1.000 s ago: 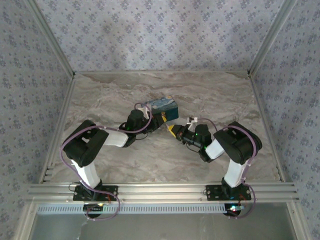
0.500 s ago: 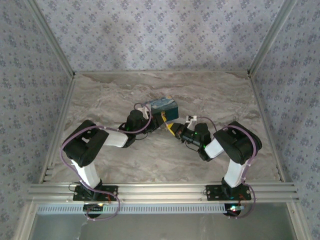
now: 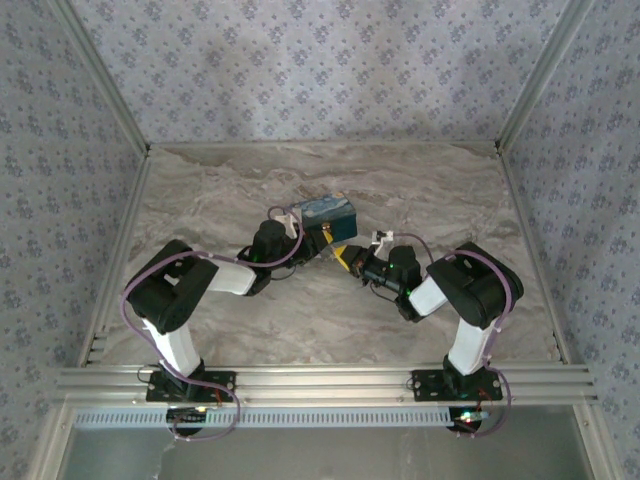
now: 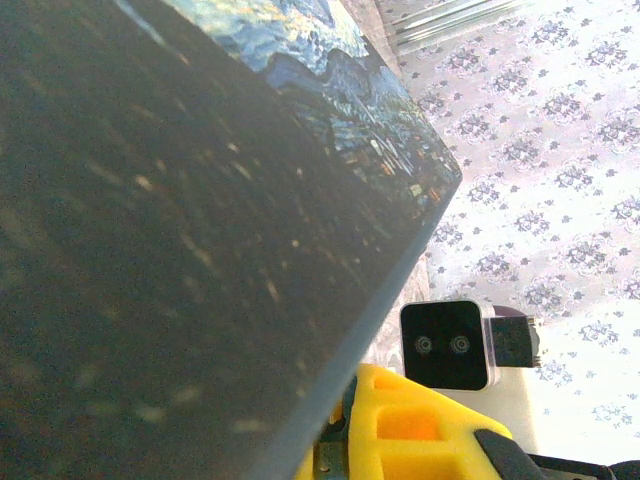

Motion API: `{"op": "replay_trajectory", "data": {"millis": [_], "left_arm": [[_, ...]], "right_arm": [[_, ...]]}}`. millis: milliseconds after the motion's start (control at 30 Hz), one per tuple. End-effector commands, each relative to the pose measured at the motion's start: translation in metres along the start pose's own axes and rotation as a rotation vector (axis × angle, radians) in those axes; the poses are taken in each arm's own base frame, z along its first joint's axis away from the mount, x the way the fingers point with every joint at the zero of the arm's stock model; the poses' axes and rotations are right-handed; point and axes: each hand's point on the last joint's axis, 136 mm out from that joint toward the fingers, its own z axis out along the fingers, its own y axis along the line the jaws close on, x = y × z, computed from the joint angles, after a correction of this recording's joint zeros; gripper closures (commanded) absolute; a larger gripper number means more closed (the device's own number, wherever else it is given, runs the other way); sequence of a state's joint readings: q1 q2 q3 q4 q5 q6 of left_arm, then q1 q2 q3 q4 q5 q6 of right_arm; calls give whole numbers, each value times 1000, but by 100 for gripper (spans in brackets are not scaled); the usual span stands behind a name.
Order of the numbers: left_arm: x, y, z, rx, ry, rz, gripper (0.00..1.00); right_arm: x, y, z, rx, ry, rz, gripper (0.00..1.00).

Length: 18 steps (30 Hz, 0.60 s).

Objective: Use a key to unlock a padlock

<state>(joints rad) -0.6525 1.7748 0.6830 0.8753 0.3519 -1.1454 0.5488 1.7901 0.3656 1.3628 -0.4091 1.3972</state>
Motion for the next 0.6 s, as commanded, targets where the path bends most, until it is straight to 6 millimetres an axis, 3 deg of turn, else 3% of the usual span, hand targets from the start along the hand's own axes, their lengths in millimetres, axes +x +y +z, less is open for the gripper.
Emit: {"op": "replay_trajectory", "data": {"millis": [0,567], "left_arm": [[-3,-12,-1,58,-7,20,90],[-2,-20,0,106,-10,17,92]], "right_arm": [[-5,11,6,-38,-17,-10,100],[-17,15,9,-46,-81,94,100]]}}
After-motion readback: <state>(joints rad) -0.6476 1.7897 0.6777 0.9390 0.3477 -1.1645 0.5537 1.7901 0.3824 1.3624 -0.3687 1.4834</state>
